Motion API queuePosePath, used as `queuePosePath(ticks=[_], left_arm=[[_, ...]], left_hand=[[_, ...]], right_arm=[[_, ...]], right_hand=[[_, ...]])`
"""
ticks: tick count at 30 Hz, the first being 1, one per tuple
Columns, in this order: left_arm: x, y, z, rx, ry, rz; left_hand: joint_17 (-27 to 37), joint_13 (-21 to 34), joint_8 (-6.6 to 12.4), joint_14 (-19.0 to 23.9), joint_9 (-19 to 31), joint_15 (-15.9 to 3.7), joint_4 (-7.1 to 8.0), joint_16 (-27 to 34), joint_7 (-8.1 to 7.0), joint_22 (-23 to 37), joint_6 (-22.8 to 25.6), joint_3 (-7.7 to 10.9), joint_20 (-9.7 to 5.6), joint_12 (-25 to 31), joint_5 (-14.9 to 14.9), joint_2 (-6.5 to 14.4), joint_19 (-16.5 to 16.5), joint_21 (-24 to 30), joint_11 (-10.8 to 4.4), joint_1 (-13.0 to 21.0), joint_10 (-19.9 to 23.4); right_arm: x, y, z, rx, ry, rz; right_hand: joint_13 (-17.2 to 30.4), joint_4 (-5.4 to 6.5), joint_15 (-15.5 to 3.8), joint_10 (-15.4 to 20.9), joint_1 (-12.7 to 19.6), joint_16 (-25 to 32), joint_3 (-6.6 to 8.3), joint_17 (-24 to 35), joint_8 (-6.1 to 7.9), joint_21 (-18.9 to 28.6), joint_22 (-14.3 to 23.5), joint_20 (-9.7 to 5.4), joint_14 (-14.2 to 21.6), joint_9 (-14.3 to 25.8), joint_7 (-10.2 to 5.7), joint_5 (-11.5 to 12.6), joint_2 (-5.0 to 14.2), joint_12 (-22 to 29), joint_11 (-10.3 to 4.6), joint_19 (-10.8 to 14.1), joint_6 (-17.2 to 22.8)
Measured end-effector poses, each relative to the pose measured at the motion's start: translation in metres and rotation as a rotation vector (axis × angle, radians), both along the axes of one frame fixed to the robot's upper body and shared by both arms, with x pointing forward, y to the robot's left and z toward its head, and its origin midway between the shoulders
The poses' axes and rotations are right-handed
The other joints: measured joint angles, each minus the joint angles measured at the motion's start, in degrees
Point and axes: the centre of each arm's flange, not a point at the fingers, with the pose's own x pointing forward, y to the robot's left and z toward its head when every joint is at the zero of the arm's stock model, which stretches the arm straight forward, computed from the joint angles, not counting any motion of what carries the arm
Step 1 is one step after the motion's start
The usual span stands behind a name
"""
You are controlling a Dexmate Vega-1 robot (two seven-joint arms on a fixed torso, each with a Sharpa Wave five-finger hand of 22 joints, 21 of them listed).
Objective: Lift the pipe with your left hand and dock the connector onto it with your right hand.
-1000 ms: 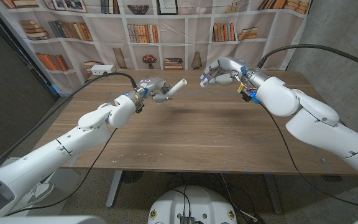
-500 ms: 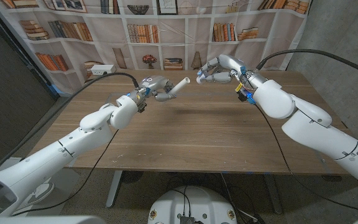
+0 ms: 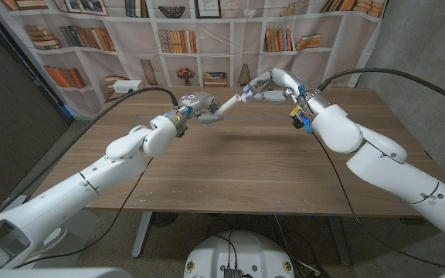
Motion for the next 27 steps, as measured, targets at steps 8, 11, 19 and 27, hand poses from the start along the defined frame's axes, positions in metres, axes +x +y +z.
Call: queuePosePath(ticks=[8, 11, 19, 27], left_arm=[[-0.001, -0.007, 0.001, 0.012, 0.007, -0.012], [-0.003, -0.010, 0.001, 0.022, 0.007, -0.018], [-0.007, -0.014, 0.002, 0.038, -0.002, -0.031], [-0.009, -0.015, 0.002, 0.043, -0.005, -0.034]], left_hand=[[0.00, 0.26, -0.02, 0.00, 0.15, 0.01, 0.00, 0.00, 0.00, 0.00, 0.00, 0.00, 0.00, -0.01, -0.03, 0.00, 0.00, 0.00, 0.00, 0.00, 0.00], [-0.01, 0.35, -0.04, 0.00, 0.40, 0.01, 0.00, -0.01, 0.00, 0.09, 0.00, 0.00, 0.00, -0.02, -0.05, 0.00, 0.00, 0.00, 0.00, 0.00, 0.00], [-0.04, 0.60, -0.17, 0.00, 0.67, 0.02, 0.00, 0.24, 0.00, 0.12, 0.00, 0.00, 0.00, -0.04, 0.04, 0.00, 0.00, 0.00, 0.00, 0.00, 0.00], [-0.06, 0.81, 0.01, 0.14, 0.78, -0.11, 0.00, 0.25, 0.00, 0.11, 0.00, 0.00, 0.00, -0.05, 0.04, 0.00, 0.00, 0.00, 0.00, 0.00, 0.01]], right_arm=[[0.000, -0.001, 0.000, 0.027, -0.012, 0.007], [0.001, 0.000, 0.000, 0.031, -0.016, 0.007], [0.004, 0.001, 0.001, 0.028, -0.012, 0.009], [0.007, 0.002, 0.001, 0.017, 0.003, 0.014]], right_hand=[[-0.02, 0.67, -0.08, -0.01, 0.36, 0.02, 1.06, 0.02, 0.00, 0.44, -0.15, 0.00, 0.03, 0.00, 0.00, -0.01, -0.36, 0.00, 0.01, 0.00, 0.00], [-0.04, 0.67, -0.09, -0.01, 0.36, -0.29, 1.06, 0.04, 0.00, 0.44, -0.15, 0.00, 0.02, 0.00, 0.00, -0.01, -0.36, 0.00, 0.01, 0.00, 0.00], [-0.04, 0.67, -0.12, -0.02, 0.25, -0.33, 1.06, 0.26, -0.33, 0.44, -0.39, 0.00, -0.02, 0.00, 0.00, -0.05, -0.25, 0.00, 0.02, 0.00, -0.01], [-0.03, 0.68, -0.27, -0.02, 0.17, -0.33, 1.05, 0.27, -0.33, 0.44, -0.42, 0.00, 0.13, 0.00, -0.01, -0.23, -0.17, 0.00, 0.02, 0.00, -0.01]])
